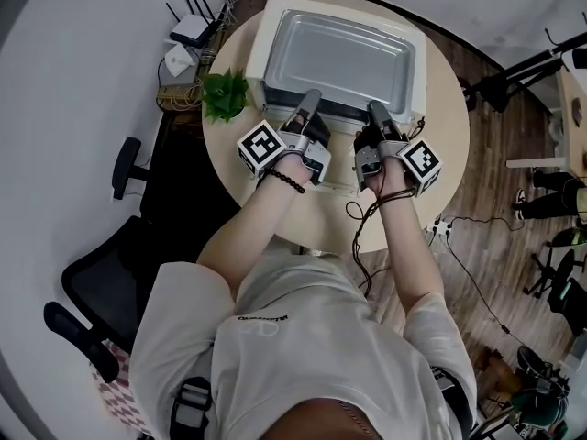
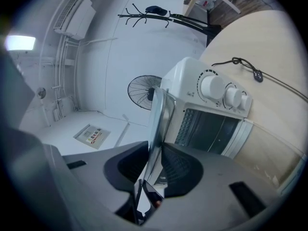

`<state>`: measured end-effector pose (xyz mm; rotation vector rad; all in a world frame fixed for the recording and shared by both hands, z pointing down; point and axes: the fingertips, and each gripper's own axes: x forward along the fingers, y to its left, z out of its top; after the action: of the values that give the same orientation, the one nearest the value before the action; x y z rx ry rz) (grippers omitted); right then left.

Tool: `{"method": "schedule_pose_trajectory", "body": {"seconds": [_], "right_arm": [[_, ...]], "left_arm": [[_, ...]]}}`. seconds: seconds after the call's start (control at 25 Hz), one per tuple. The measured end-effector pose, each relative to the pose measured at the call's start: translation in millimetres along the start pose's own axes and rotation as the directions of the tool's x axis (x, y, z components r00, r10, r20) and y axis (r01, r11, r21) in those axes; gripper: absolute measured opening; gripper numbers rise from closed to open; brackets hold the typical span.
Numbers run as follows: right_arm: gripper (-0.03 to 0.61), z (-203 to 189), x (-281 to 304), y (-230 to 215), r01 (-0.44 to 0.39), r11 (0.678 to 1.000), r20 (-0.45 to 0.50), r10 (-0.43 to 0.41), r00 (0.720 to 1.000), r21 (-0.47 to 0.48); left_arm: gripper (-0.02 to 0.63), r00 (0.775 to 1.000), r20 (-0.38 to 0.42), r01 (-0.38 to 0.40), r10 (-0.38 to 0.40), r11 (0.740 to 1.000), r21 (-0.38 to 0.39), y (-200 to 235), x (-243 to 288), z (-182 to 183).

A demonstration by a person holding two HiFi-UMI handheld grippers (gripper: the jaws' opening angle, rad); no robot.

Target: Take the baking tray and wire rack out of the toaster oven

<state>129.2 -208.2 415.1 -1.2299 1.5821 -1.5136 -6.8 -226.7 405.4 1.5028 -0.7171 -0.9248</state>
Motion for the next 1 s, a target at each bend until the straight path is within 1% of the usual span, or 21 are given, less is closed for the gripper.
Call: {"method": "schedule_pose_trajectory", "body": {"seconds": [0.16, 0.32, 0.36, 0.44, 0.48, 0.6, 0.68, 0.72, 0.76, 0.84, 0.88, 0.92, 1.0], "right_arm": [[0.091, -0.1, 2.8, 4.8, -0.008, 1.0, -0.016, 0.008, 1.0, -0.006], [0.098, -0.1, 1.7, 7.3, -0.019, 0.999, -0.033, 0.018, 0.999, -0.04], [0.099, -0.6, 0.9, 9.8, -0.03, 0.999, -0.037, 0.028, 0.999, -0.046], [0.146, -2.1, -1.5, 13.2, -0.048, 0.997, -0.046, 0.046, 0.998, -0.053], [0.147, -3.2, -3.2, 13.6, -0.052, 0.997, -0.05, 0.049, 0.998, -0.054], [0.147, -4.6, -7.2, 10.5, -0.05, 0.998, -0.05, 0.047, 0.998, -0.045], [0.151, -4.8, -6.2, 11.4, -0.054, 0.998, -0.051, 0.052, 0.997, -0.045], [0.191, -4.5, -4.5, 13.9, -0.059, 0.997, -0.057, 0.056, 0.997, -0.054], [0.209, -3.2, -2.8, 16.6, -0.062, 0.996, -0.067, 0.057, 0.996, -0.069], [0.22, 0.8, -0.7, 21.4, -0.065, 0.993, -0.094, 0.056, 0.994, -0.1], [0.259, 1.9, -0.4, 24.1, -0.068, 0.993, -0.106, 0.057, 0.993, -0.101], [0.273, 1.9, -0.6, 26.9, -0.071, 0.993, -0.115, 0.06, 0.992, -0.095], [0.273, 0.6, -3.0, 29.6, -0.074, 0.993, -0.122, 0.062, 0.991, -0.093]], "left_arm": [[0.011, 1.0, -0.008, 0.017, -0.017, 1.0, 0.02, -1.3, 3.4, 1.0], [0.023, 0.999, -0.012, 0.046, -0.045, 0.997, 0.057, -9.2, 3.5, 2.5], [0.041, 0.998, -0.012, 0.061, -0.061, 0.996, 0.066, -13.4, 3.1, 2.7], [0.097, 0.996, -0.01, 0.092, -0.091, 0.993, 0.07, -23.1, 2.0, 1.6], [0.13, 0.995, -0.01, 0.102, -0.102, 0.992, 0.069, -26.8, 1.2, 0.8], [0.189, 0.992, -0.008, 0.124, -0.124, 0.99, 0.067, -32.8, -0.8, -0.7], [0.235, 0.991, -0.028, 0.135, -0.133, 0.988, 0.08, -34.7, -1.5, -2.4], [0.251, 0.99, -0.044, 0.139, -0.136, 0.986, 0.087, -35.7, -1.4, -3.7], [0.261, 0.989, -0.06, 0.144, -0.139, 0.985, 0.093, -37.0, -1.0, -5.4], [0.262, 0.986, -0.085, 0.148, -0.14, 0.984, 0.1, -39.4, 0.2, -9.9], [0.262, 0.986, -0.092, 0.149, -0.14, 0.984, 0.099, -40.2, 0.7, -12.2], [0.262, 0.986, -0.097, 0.149, -0.139, 0.984, 0.094, -40.7, 1.0, -14.1], [0.262, 0.985, -0.102, 0.147, -0.138, 0.986, 0.081, -41.1, 0.4, -17.0]]}}
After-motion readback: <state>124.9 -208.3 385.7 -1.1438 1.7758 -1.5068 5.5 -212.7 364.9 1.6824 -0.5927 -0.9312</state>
